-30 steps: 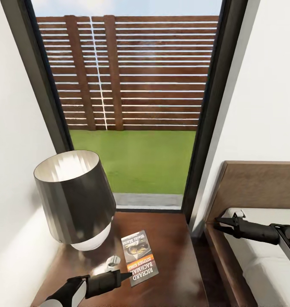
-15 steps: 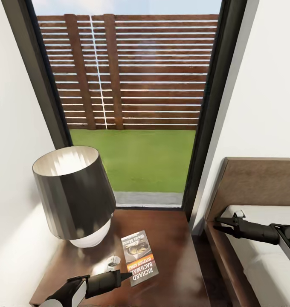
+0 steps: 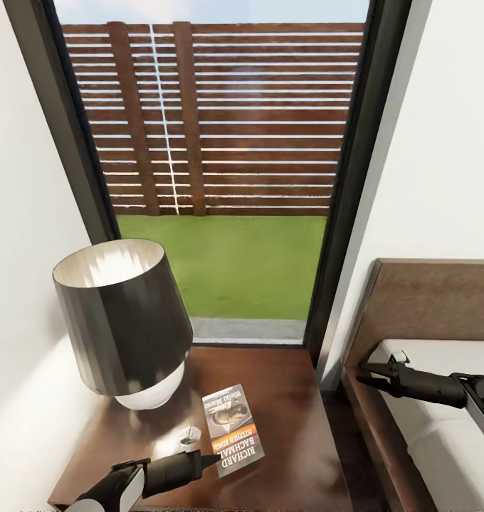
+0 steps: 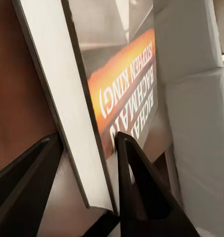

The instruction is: In the bedroom, move the book from the bed onto either nightstand, and place the two sandals side by side next to the bed.

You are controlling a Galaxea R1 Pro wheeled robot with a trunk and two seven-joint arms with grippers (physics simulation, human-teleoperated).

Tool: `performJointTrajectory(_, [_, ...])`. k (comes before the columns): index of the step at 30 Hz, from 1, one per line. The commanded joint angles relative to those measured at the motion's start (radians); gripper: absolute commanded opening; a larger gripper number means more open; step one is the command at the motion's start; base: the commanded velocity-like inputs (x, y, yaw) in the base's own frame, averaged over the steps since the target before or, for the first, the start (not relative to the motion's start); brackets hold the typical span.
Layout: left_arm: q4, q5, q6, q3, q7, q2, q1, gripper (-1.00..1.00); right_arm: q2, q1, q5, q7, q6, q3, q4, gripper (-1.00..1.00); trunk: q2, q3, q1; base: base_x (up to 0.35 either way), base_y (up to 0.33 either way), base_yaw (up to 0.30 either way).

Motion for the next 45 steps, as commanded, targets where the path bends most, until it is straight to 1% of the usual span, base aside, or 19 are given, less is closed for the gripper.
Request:
performJointTrajectory(1, [-0.002, -0.007, 0.009, 0.01, -0.005, -0.001, 0.0, -1.0, 0.0, 0.0, -0.002, 0.002, 0.01, 0.0, 0.0, 1.0, -0.008, -0.004, 0.004, 0.0, 0.0, 0.0])
performJointTrajectory(4, [-0.002, -0.007, 0.009, 0.01, -0.005, -0.001, 0.0, -1.0, 0.0, 0.0, -0.002, 0.002, 0.01, 0.0, 0.0, 1.0, -0.029, -0.014, 0.015, 0.0, 0.0, 0.0])
performJointTrajectory(7, [-0.002, -0.006, 0.009, 0.01, -0.005, 0.0, 0.0, -1.0, 0.0, 0.0, -0.002, 0.002, 0.01, 0.0, 0.0, 1.0, -0.029, -0.014, 0.015, 0.0, 0.0, 0.0])
performJointTrajectory(13, [-0.002, -0.005, 0.009, 0.01, -0.005, 0.011, 0.0, -1.0, 0.0, 0.0, -0.002, 0.002, 0.011, 0.0, 0.0, 1.0, -0.029, -0.014, 0.015, 0.0, 0.0, 0.0])
performJointTrajectory(20, [-0.002, -0.005, 0.008, 0.01, -0.005, 0.011, 0.0, -1.0, 0.0, 0.0, -0.002, 0.002, 0.01, 0.0, 0.0, 1.0, -0.029, -0.014, 0.015, 0.01, 0.0, 0.0])
performJointTrajectory(27, [-0.002, -0.005, 0.008, 0.011, -0.005, 0.011, 0.0, -1.0, 0.0, 0.0, -0.002, 0.002, 0.01, 0.0, 0.0, 1.0, -0.029, -0.014, 0.015, 0.119, -0.022, 0.0])
performJointTrajectory(42, [-0.002, -0.002, 0.01, 0.014, -0.008, 0.011, 0.0, -1.0, 0.0, 0.0, -0.002, 0.002, 0.01, 0.001, 0.0, 1.0, -0.029, -0.014, 0.015, 0.006, -0.001, 0.0])
performJointTrajectory(44, [-0.003, -0.001, 0.018, 0.014, -0.009, 0.011, 0.0, -1.0, 0.0, 0.0, -0.002, 0.002, 0.01, 0.001, 0.0, 1.0, -0.029, -0.014, 0.015, 0.0, 0.0, 0.0])
performJointTrajectory(45, [-0.005, -0.001, 0.042, 0.014, -0.009, 0.01, 0.0, -1.0, 0.0, 0.0, -0.002, 0.002, 0.01, 0.001, 0.0, 1.0, -0.029, -0.014, 0.015, 0.0, 0.0, 0.0])
